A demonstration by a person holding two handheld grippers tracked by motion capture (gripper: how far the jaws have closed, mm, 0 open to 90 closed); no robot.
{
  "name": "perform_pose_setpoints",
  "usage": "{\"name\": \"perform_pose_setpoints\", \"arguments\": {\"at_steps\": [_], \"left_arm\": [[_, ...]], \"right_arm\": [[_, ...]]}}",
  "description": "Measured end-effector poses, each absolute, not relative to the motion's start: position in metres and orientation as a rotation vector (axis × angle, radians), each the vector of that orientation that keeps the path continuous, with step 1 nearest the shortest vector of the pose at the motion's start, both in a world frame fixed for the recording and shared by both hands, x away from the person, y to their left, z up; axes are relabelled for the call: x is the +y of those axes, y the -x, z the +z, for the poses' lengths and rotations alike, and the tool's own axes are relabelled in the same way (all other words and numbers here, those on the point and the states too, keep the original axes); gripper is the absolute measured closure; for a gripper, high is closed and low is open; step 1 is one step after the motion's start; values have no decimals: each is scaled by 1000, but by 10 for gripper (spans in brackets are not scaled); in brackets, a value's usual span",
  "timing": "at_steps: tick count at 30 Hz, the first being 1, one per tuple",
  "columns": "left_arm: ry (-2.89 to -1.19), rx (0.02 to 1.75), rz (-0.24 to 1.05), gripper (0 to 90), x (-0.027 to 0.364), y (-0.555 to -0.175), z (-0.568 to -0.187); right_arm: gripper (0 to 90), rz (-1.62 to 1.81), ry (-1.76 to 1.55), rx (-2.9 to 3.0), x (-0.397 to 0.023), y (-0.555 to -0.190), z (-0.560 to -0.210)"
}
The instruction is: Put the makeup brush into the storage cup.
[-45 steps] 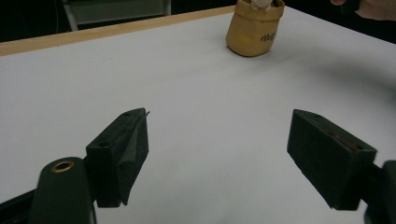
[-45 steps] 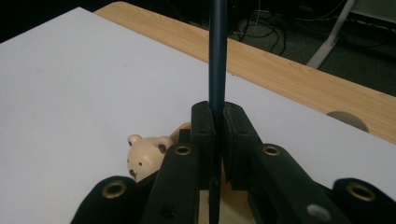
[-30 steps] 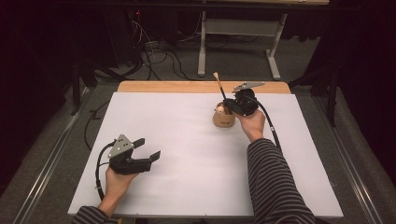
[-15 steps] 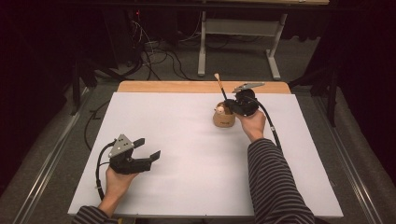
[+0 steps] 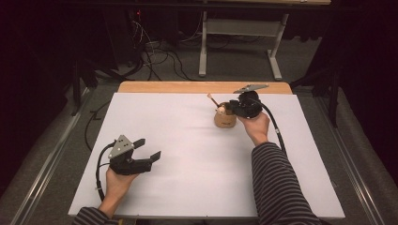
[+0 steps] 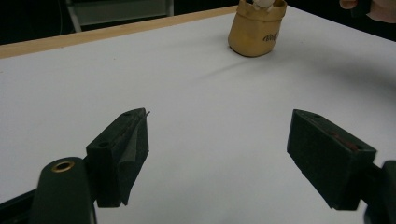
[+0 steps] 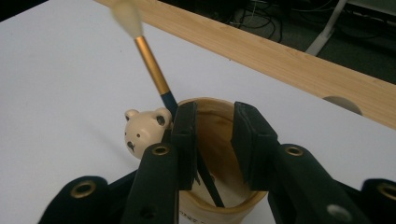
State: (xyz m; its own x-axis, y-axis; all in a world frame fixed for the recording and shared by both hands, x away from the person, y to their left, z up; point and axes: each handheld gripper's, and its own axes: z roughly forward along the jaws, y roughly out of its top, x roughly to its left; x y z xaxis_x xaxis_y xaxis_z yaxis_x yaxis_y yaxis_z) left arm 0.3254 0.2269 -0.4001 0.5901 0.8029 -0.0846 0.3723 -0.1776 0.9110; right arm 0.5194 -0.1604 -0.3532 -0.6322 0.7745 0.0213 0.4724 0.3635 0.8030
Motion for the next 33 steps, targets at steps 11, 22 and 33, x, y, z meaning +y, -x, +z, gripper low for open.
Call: {"name": "perform_pose_setpoints", "arguments": {"at_steps": [11, 22, 33], "left_arm": [[-1774, 966, 515, 213, 228, -325, -400], [-1776, 967, 515, 213, 227, -326, -400], [-1771, 969, 513, 213, 227, -326, -401]], "right_arm": [[617, 1165, -1104, 2235, -169, -512, -343], [520, 1180, -1099, 2231, -180, -502, -335], [409, 1198, -1112, 2224, -185, -493, -333]]}}
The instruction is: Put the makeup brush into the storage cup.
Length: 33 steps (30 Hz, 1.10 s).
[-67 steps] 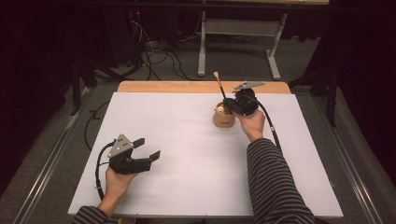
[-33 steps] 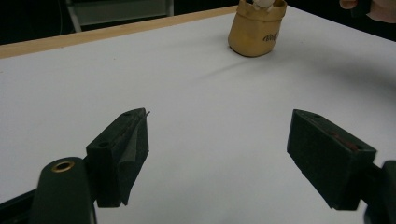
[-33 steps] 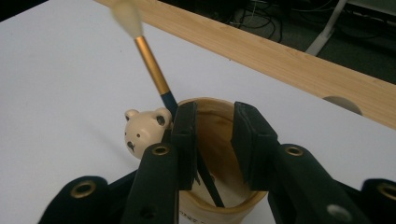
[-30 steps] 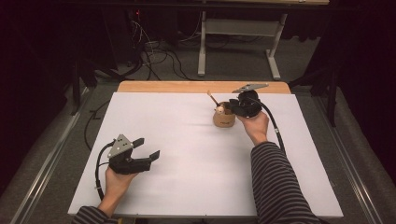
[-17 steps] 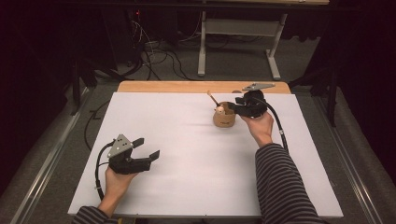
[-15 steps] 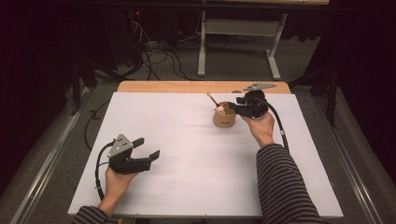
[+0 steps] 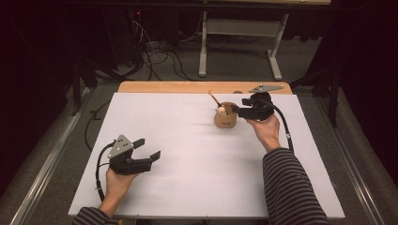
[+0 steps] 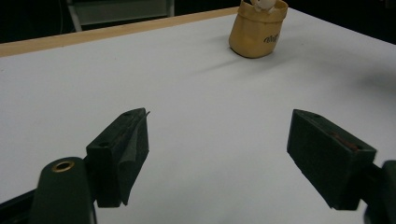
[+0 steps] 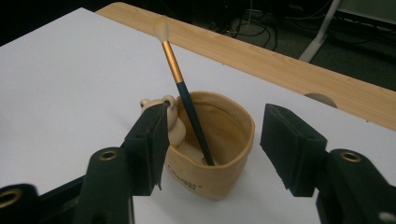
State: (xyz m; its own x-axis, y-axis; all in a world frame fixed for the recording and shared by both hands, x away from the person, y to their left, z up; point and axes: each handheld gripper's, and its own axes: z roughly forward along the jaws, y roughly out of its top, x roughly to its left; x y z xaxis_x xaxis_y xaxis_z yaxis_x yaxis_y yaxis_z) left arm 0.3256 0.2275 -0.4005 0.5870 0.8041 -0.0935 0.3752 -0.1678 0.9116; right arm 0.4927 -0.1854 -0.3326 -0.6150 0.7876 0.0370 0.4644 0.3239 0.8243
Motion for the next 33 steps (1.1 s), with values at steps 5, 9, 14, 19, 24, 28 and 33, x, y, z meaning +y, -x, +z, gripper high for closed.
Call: {"name": "perform_pose_setpoints", "arguments": {"at_steps": [5, 9, 14, 19, 24, 28, 33], "left_arm": [[-1761, 974, 510, 213, 228, -325, -401], [-1766, 973, 507, 213, 228, -326, -401], [-1769, 970, 505, 213, 228, -326, -401], [-1756, 975, 505, 213, 229, -326, -401], [-1761, 972, 504, 213, 228, -326, -401], [-1759, 968, 502, 211, 228, -325, -401], [-1760, 966, 500, 209, 228, -325, -401]], "right_arm": [[392, 1189, -1110, 2219, -188, -487, -335], [376, 1195, -1105, 2224, -190, -482, -334], [356, 1223, -1078, 2214, -191, -474, -332], [333, 1232, -1084, 2215, -192, -468, -331], [322, 1245, -1080, 2212, -194, -465, -331], [352, 1254, -1076, 2196, -196, -461, -331], [356, 1268, -1061, 2198, -197, -455, -330]]}}
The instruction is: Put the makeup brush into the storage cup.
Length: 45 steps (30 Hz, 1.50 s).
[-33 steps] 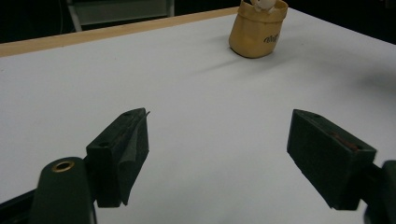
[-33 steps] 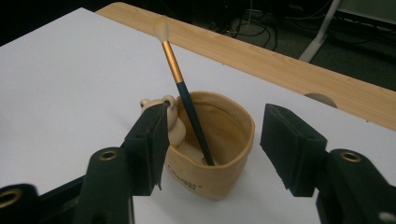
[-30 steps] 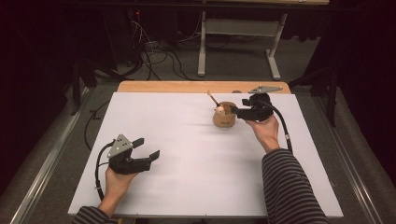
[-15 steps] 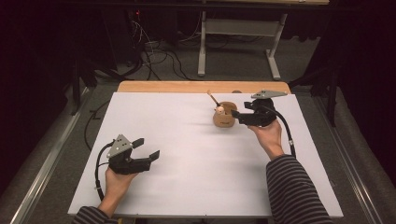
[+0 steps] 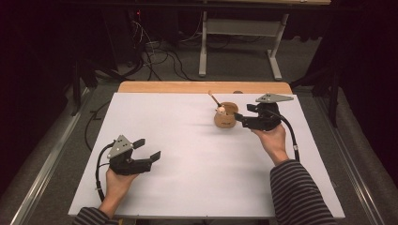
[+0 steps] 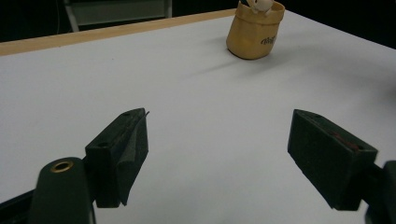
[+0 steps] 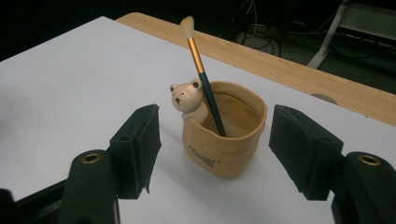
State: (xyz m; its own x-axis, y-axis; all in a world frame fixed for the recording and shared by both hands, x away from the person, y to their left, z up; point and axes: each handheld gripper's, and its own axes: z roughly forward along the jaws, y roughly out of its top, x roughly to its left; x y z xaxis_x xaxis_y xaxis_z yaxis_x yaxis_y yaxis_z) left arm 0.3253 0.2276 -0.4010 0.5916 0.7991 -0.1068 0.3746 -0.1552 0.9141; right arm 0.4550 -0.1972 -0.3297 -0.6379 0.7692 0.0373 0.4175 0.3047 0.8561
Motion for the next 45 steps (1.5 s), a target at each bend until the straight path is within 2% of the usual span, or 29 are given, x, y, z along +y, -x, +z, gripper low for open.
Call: {"name": "perform_pose_setpoints", "arguments": {"at_steps": [45], "left_arm": [[-1753, 969, 503, 204, 228, -324, -401]], "right_arm": [[351, 1363, -1021, 2159, -214, -419, -327]]}}
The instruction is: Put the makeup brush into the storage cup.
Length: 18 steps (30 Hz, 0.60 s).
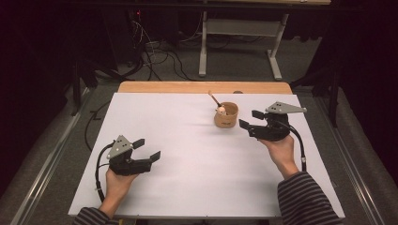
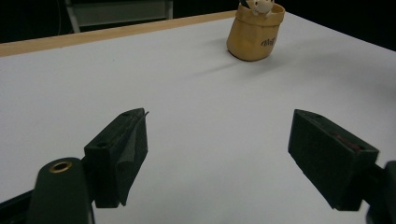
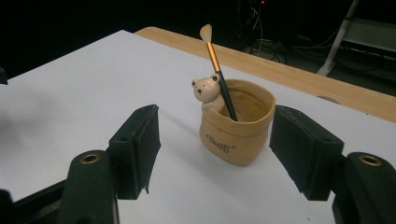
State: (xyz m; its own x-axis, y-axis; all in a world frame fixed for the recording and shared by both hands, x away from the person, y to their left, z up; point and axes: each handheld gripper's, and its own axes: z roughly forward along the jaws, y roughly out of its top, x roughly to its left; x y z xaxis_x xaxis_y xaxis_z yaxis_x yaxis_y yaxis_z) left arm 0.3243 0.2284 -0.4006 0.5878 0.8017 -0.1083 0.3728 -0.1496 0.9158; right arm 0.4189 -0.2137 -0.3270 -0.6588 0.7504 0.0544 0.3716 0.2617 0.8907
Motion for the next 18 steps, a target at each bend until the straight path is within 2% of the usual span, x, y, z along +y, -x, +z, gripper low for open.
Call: {"name": "perform_pose_setpoints", "arguments": {"at_steps": [18], "left_arm": [[-1754, 957, 505, 207, 227, -324, -400]], "right_arm": [[341, 1419, -989, 2152, -223, -399, -328]]}}
